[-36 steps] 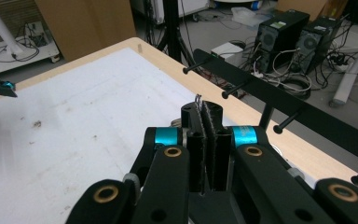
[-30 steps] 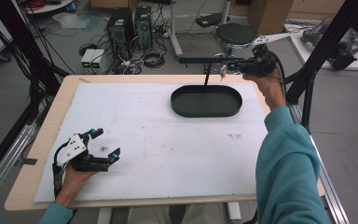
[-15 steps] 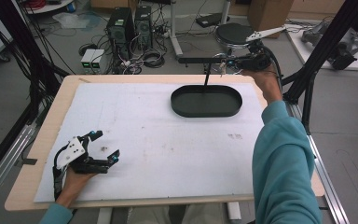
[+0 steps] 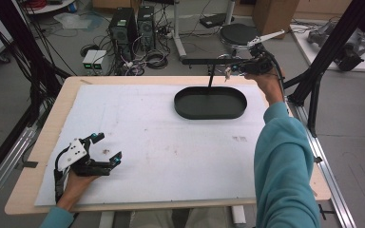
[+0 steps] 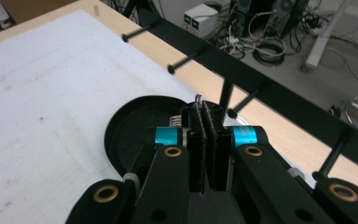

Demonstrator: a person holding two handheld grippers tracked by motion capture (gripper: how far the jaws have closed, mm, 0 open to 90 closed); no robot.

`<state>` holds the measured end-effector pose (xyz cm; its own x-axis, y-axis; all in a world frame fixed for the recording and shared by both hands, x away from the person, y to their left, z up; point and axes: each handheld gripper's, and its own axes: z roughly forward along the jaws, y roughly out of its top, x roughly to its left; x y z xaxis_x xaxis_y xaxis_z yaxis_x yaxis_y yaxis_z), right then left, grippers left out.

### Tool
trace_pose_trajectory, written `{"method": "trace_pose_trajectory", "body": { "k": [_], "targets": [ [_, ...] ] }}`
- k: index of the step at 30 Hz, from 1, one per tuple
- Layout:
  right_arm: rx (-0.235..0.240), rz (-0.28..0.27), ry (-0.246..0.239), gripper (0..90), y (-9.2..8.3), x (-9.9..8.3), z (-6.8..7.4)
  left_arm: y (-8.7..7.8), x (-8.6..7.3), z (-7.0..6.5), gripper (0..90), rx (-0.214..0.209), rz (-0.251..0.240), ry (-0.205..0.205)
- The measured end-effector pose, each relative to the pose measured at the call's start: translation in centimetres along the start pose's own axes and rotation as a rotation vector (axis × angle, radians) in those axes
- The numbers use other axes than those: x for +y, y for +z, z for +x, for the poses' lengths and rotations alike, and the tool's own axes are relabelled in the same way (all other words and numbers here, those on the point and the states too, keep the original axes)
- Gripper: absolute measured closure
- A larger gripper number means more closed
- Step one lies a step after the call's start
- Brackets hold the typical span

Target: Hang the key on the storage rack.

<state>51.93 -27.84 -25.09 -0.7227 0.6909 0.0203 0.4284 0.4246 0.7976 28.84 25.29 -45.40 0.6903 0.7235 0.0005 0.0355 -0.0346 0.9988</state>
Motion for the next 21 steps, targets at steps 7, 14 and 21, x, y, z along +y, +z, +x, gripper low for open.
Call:
{"method": "trace_pose_trajectory", "body": {
  "k": [7, 14, 21],
  "targets": [
    [-0.010, 0.019, 0.016, 88.9, 0.8, -0.5, -0.2, 0.0, 0.0, 0.0, 1.7, 0.001, 0.002, -0.003],
    [-0.012, 0.029, 0.024, 88.9, 1.6, -0.5, -0.2, 0.0, 0.0, 0.0, 1.7, 0.004, 0.002, -0.002],
    [-0.031, 0.027, 0.013, 88.9, 2.0, -0.5, -0.4, 0.0, 0.0, 0.0, 1.7, 0.008, 0.003, 0.000]
  ]
}}
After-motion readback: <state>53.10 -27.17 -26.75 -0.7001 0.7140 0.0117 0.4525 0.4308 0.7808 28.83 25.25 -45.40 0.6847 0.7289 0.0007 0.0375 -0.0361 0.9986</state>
